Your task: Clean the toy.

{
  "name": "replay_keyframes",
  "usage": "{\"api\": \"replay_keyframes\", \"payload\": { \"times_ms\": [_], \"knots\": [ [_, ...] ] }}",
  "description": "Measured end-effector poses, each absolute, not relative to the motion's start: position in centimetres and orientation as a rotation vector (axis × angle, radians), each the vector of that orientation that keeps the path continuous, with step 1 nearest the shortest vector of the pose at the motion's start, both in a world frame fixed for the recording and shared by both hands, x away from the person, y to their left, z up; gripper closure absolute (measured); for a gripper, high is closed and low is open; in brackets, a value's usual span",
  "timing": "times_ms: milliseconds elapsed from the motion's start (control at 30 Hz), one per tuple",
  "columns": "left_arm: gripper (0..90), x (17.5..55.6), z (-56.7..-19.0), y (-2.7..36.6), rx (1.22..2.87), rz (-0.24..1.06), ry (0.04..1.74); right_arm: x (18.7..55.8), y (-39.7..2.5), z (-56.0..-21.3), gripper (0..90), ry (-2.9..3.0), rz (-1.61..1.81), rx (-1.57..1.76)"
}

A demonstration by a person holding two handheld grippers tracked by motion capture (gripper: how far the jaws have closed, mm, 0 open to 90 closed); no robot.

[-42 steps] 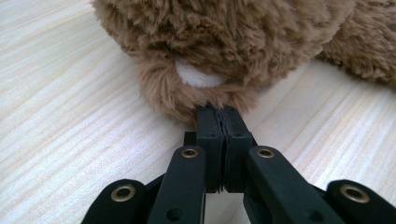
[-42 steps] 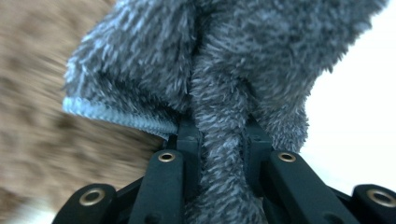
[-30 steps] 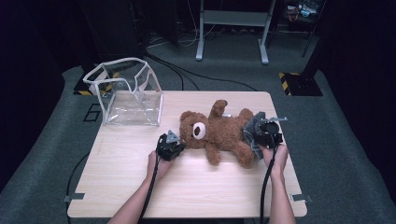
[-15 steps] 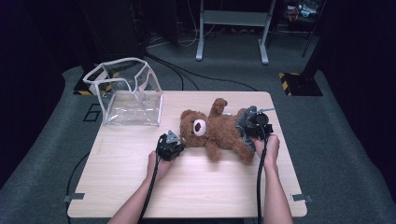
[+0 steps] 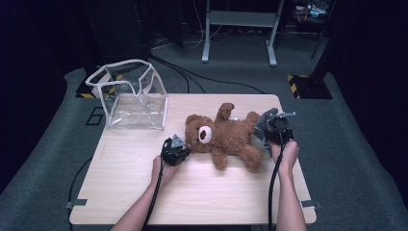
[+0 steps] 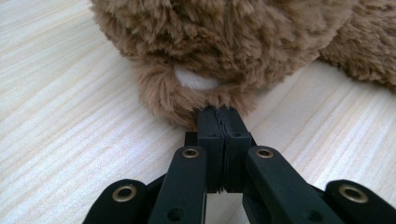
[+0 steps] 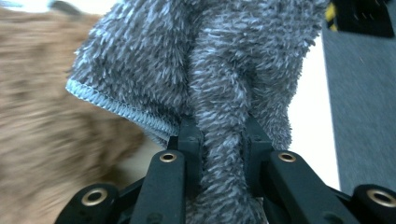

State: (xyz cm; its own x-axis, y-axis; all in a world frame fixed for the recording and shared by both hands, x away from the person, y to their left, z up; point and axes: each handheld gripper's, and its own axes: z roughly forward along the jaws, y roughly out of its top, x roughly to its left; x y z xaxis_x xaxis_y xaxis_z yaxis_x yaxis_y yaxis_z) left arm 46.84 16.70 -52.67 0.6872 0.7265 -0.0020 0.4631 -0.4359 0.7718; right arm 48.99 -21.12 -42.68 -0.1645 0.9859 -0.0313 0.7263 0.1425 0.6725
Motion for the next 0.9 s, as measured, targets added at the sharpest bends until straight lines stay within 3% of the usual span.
{"api": "replay_keyframes", "payload": {
  "times_ms": [300, 667, 900],
  "knots": [
    [88.9, 46.8, -52.7, 16.6, 2.101, 0.436, 0.911, 49.6, -17.9, -43.3, 74.6, 2.148, 0.734, 1.567],
    [88.9, 46.8, -52.7, 16.7, 2.109, 0.427, 0.909, 52.3, -20.6, -44.2, 74.8, 1.973, 0.603, 1.704],
    [88.9, 46.9, -52.7, 16.7, 2.105, 0.430, 0.913, 49.8, -21.8, -43.0, 74.6, 1.921, 0.695, 1.690]
  ]
}}
